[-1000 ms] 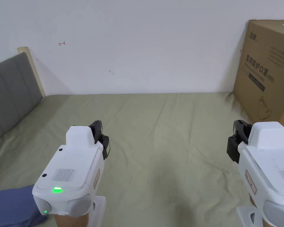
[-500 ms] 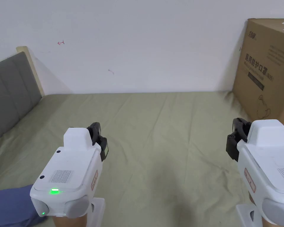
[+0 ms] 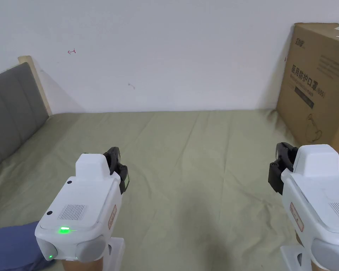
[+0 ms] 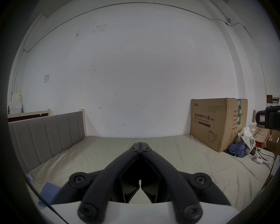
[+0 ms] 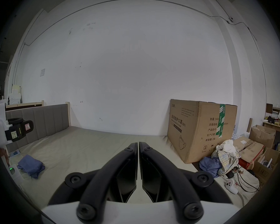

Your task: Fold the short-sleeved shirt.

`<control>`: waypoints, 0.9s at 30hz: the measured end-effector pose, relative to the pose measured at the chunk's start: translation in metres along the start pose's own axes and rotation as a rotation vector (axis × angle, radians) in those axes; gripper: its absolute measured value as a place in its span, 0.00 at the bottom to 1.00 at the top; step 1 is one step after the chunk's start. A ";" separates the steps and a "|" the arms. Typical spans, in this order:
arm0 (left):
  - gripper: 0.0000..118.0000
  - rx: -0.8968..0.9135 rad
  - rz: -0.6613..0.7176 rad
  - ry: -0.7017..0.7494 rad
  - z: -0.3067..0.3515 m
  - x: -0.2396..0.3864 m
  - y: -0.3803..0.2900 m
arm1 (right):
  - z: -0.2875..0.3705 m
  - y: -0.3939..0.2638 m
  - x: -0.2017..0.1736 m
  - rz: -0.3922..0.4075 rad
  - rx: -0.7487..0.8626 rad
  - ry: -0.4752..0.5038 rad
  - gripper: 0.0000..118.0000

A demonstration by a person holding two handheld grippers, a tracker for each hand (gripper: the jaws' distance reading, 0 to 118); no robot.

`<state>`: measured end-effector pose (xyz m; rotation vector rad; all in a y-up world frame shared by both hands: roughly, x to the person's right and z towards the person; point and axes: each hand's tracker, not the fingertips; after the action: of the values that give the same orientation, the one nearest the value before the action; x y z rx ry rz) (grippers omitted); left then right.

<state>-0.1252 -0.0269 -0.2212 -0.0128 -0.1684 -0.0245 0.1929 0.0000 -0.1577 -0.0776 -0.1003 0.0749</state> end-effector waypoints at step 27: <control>0.35 0.010 0.012 0.005 0.003 -0.003 0.000 | 0.003 0.001 -0.001 -0.005 -0.006 0.005 0.47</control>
<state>-0.1284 -0.0264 -0.2188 -0.0035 -0.1633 -0.0117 0.1917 0.0009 -0.1544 -0.0834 -0.0955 0.0692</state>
